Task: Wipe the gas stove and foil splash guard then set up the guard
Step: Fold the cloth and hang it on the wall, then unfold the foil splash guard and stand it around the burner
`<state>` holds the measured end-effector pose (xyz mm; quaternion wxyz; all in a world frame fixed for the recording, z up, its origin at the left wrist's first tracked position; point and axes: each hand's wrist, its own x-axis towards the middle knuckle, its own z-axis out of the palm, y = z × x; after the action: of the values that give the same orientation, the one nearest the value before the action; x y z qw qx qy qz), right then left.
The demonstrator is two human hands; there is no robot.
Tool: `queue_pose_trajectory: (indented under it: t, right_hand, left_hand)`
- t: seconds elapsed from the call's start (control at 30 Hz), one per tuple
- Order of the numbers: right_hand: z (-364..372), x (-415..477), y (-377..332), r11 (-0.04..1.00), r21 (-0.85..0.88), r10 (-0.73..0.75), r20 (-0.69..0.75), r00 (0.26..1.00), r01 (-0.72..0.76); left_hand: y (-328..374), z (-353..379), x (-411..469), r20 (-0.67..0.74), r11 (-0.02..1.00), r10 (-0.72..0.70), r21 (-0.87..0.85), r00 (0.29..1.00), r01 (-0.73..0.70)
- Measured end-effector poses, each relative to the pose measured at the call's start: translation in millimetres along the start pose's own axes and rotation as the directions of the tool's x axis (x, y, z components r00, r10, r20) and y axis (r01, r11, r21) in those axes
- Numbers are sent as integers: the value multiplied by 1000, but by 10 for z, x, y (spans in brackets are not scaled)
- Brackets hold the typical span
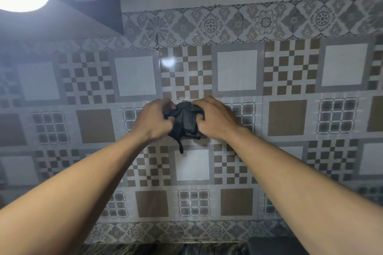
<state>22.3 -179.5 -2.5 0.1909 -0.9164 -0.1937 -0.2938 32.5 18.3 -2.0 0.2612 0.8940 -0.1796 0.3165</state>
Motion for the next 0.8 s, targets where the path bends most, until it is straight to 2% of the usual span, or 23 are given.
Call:
queue_pose_trajectory:
  t: [0.17, 0.33, 0.5, 0.63, 0.8]
  right_hand:
    - [-83, -49, -68, 1000, -22, -7, -18, 1000, 6]
    - [-188, -225, -189, 1000, -25, -1, -10, 1000, 1]
    - [-247, -664, -500, 1000, -1, 15, 126, 992, -15]
    - [-80, -1074, -838, 1000, -6, 12, 370, 929, -11]
    - [489, -1609, -1287, 999, -15, -25, 586, 810, 42]
  left_hand:
    - [55, -46, -90, -35, 999, -12, 37, 999, 13]
    - [113, -176, -449, -76, 995, -86, 53, 993, 90]
    - [63, -360, -1178, 40, 967, -240, 97, 970, 235]
    - [-14, -477, -1928, 183, 910, -410, 146, 894, 387]
    - [-170, -555, -3102, 302, 792, -610, 198, 732, 578]
